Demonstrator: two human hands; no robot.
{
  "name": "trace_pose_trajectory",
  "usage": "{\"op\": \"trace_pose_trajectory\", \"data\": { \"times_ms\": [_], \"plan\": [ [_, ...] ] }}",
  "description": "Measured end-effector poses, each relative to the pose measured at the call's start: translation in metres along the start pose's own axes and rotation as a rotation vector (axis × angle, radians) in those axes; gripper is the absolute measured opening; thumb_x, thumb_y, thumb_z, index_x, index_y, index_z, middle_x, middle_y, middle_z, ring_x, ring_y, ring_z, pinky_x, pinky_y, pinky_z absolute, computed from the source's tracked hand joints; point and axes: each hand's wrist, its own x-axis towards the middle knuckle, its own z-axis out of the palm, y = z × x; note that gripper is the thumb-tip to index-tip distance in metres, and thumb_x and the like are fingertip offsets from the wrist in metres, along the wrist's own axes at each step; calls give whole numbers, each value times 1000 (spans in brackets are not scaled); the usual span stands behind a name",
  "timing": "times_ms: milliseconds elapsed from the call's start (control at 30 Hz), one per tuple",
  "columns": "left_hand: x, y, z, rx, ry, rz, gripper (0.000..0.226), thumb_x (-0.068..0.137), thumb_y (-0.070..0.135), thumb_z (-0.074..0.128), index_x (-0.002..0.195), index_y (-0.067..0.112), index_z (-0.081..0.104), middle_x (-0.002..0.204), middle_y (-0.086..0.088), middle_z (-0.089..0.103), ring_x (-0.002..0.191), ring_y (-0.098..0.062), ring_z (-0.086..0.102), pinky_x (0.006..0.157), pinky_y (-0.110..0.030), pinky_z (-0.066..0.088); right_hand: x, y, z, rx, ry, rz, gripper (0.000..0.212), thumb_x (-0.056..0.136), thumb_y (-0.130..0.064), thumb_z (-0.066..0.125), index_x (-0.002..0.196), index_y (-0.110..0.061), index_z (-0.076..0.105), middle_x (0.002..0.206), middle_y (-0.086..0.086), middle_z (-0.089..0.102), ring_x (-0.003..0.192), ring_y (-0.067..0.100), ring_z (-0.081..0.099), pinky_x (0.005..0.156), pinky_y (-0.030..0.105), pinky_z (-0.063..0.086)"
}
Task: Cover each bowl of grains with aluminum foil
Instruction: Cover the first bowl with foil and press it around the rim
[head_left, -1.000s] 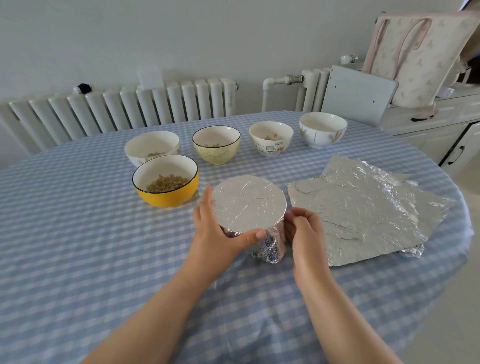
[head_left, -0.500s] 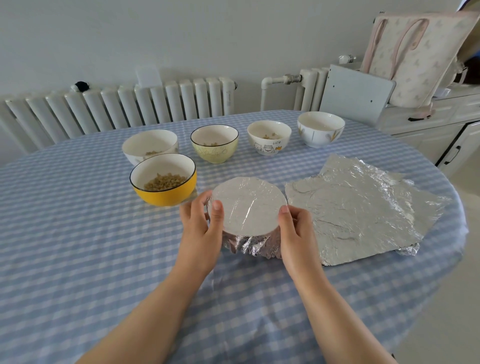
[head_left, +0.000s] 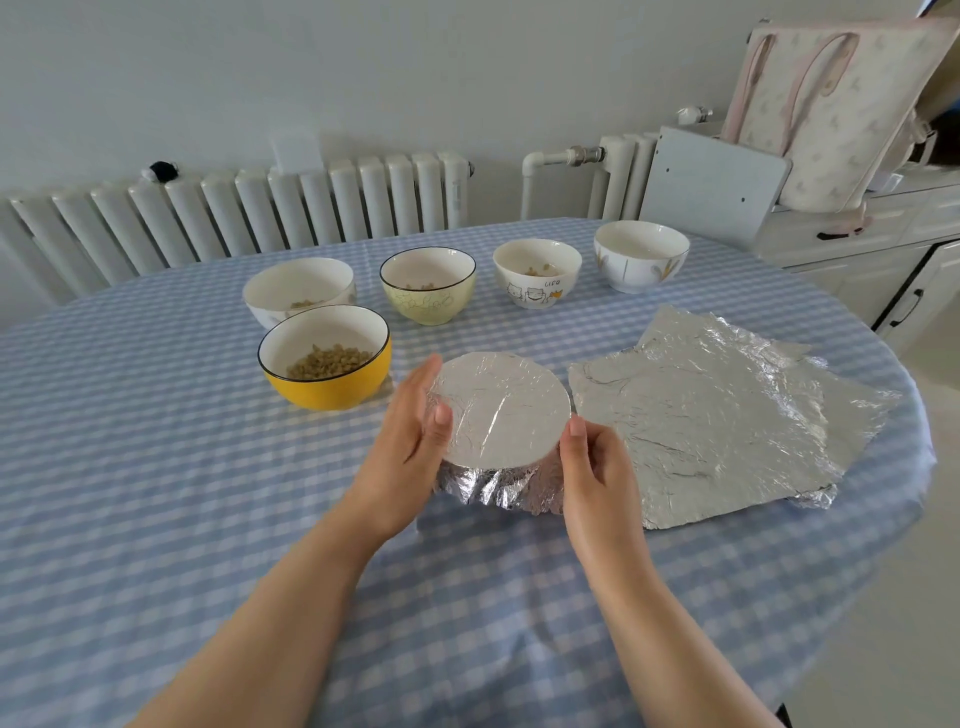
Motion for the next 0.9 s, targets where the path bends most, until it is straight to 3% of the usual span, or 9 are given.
{"op": "trace_pose_trajectory", "data": {
  "times_ms": [100, 200, 300, 367, 467, 600, 733, 800, 900],
  "plan": [
    [0, -2, -5, -1, -89, -55, 121, 61, 86, 60, 154, 27, 9, 160, 15, 9, 146, -1, 13, 120, -39, 23, -4, 10, 2, 38, -9, 19, 58, 83, -68, 51, 117, -21, 58, 111, -4, 65, 99, -2, 60, 86, 15, 47],
    [-1, 1, -6, 29, -119, -78, 138, 47, 83, 73, 154, 26, 8, 158, 18, 8, 146, -4, 15, 119, -35, 26, -2, 11, 3, 8, -29, 5, 69, 71, -81, 49, 115, -29, 61, 116, -3, 64, 107, 6, 61, 97, 34, 49],
    [-6, 8, 4, 48, -64, -94, 136, 45, 79, 76, 152, 29, 8, 157, 20, 1, 139, 15, 3, 101, 3, 18, 13, 5, -2, 31, -75, 8, 35, 81, -69, 50, 95, -44, 71, 89, -14, 72, 90, 6, 65, 88, 39, 54],
    [-9, 9, 16, 85, 32, -106, 127, 54, 69, 79, 153, 26, 10, 158, 15, 0, 133, 22, 0, 92, 10, 11, 24, 2, -1, 122, -99, 37, 24, 89, -50, 52, 95, -37, 72, 91, -11, 74, 92, 10, 68, 86, 40, 54],
    [-11, 11, 28, 101, 114, -98, 124, 54, 62, 73, 153, 24, 10, 158, 11, 1, 139, 9, 2, 96, 7, 7, 34, 7, 2, 242, -52, 136, 29, 95, -37, 55, 110, -15, 65, 105, 3, 72, 101, 16, 68, 83, 33, 53],
    [-11, 10, 31, 106, 129, -89, 126, 55, 63, 77, 153, 24, 9, 157, 11, 3, 143, 2, 5, 101, -2, 9, 38, 12, 2, 256, -26, 207, 25, 98, -34, 52, 105, -12, 63, 103, 7, 71, 87, 13, 67, 66, 20, 52],
    [-11, 10, 30, 103, 132, -95, 126, 55, 64, 80, 152, 23, 10, 157, 8, 5, 144, -2, 7, 100, 1, 11, 43, 12, 3, 257, 5, 234, 22, 97, -34, 53, 93, -14, 61, 96, 9, 69, 82, 16, 64, 68, 31, 52],
    [-10, 11, 29, 80, 120, -98, 125, 55, 63, 77, 152, 23, 10, 158, 8, 4, 145, -4, 7, 101, 1, 13, 45, 11, 4, 247, 16, 221, 21, 97, -35, 54, 90, -16, 60, 93, 5, 67, 80, 14, 63, 66, 29, 49],
    [-9, 9, 27, 75, 109, -89, 124, 58, 60, 81, 152, 24, 10, 157, 6, 6, 146, -6, 7, 117, -21, 16, 49, 12, 4, 216, 22, 211, 18, 98, -32, 54, 93, -15, 61, 95, 6, 68, 80, 14, 62, 64, 27, 50]
  ]
}}
